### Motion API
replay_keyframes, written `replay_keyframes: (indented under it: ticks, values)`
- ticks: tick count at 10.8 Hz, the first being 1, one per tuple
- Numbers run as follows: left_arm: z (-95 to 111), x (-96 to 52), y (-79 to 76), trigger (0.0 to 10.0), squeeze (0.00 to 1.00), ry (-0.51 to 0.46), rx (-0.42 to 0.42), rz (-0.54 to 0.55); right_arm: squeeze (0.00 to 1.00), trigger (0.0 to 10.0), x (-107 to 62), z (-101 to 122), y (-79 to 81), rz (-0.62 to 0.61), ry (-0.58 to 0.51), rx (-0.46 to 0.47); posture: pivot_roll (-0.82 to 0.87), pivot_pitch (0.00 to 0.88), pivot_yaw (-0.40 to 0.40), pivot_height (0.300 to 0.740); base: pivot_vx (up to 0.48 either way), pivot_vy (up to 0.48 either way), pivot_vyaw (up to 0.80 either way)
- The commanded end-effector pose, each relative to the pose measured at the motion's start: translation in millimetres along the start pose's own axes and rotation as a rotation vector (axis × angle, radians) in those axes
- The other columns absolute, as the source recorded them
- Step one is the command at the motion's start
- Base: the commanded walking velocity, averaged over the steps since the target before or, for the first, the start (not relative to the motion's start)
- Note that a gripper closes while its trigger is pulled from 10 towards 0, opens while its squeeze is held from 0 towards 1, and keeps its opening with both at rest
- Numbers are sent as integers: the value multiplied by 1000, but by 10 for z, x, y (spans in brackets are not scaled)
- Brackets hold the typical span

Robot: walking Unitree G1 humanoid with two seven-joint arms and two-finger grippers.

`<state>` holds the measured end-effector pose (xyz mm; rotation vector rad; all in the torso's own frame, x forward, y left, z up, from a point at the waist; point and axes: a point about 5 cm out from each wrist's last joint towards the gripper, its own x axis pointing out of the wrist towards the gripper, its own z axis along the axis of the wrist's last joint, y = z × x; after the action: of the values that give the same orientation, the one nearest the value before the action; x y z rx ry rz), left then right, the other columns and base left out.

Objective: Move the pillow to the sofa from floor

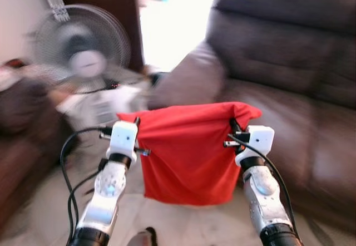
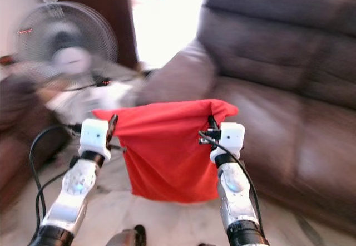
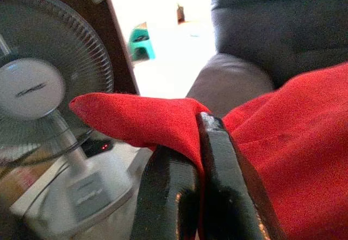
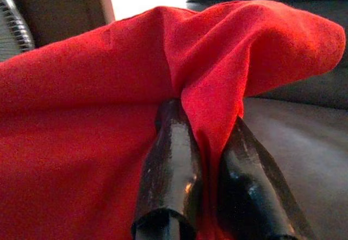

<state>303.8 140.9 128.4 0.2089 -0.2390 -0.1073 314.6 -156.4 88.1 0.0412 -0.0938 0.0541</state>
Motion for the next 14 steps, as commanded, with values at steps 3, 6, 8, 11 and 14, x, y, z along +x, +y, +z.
replay_keyframes:
  ticks: [3,6,8,11,14]
  values:
    - [45,1,223,10000,0,-35,21,99,0,10000,73,200,-179,-84,-91,2,168,128,-10,740,0,-89,0]
    - [46,3,219,10000,0,-35,19,96,0,10000,88,205,-161,-80,-91,8,168,135,-10,740,0,-82,-429]
    - [47,3,202,10000,0,-36,15,92,0,10000,89,212,-151,-77,-95,8,165,139,-12,740,0,-246,0]
    - [44,1,192,10000,0,-38,11,88,0,10000,98,197,-151,-82,-81,23,164,136,-13,740,0,-251,-246]
    - [50,10,174,10000,0,-42,9,82,0,10000,102,220,-127,-66,-97,9,162,129,-14,740,0,-266,-158]
